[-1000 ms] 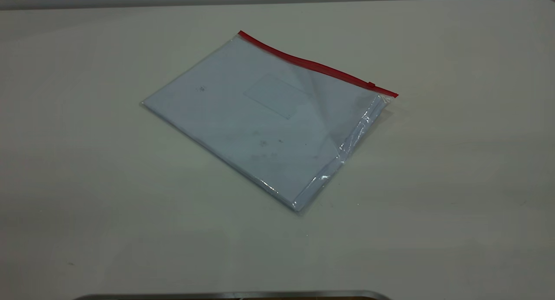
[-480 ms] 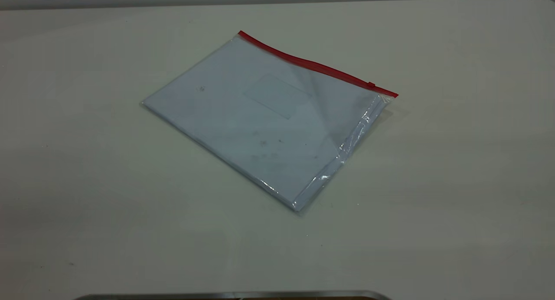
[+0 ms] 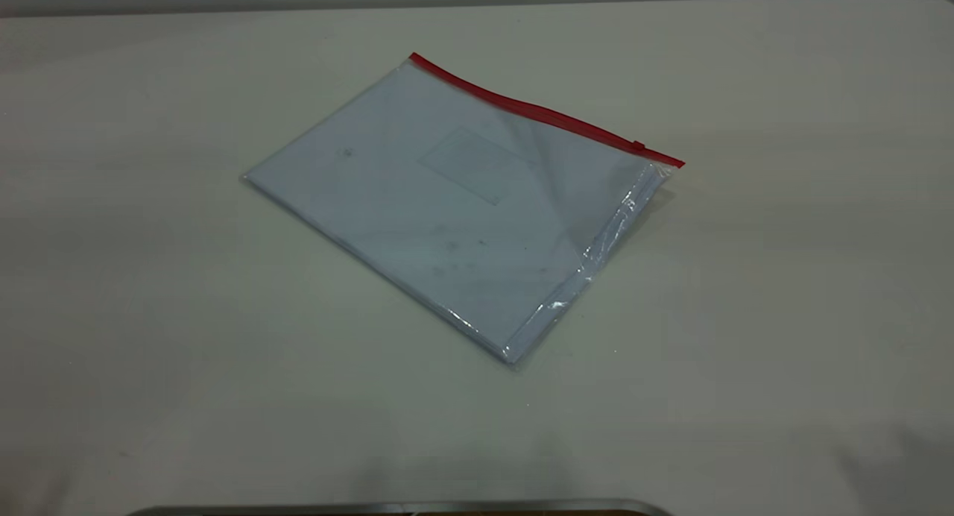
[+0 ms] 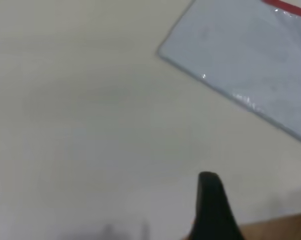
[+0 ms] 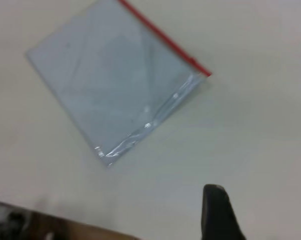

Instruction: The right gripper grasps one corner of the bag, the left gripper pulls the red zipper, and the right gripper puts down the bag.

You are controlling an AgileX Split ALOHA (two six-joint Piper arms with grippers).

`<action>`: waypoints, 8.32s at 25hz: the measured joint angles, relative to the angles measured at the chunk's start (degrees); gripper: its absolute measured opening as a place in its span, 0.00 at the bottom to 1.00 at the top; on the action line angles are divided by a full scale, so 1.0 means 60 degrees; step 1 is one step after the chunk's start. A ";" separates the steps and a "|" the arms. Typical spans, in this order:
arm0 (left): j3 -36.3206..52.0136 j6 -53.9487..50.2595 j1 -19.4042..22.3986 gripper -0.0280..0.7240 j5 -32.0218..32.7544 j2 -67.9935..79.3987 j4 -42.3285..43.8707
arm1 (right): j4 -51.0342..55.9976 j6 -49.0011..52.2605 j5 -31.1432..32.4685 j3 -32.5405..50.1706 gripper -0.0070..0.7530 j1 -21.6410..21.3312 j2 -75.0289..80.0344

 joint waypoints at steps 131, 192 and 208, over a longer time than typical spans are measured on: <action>-1.1237 1.1876 -0.2508 0.20 0.2830 1.7848 -0.7593 | 0.6802 -1.0300 0.1848 -0.9353 0.05 0.2321 1.5679; -1.1621 1.2538 -0.2301 0.44 0.3531 1.7692 -0.8129 | 0.7482 -1.0750 0.2120 -0.9353 0.05 0.2602 1.5615; -1.1621 1.2649 -0.2301 0.10 0.3693 1.7877 -0.8123 | 0.7476 -1.0760 0.2041 -0.9353 0.05 0.2523 1.5615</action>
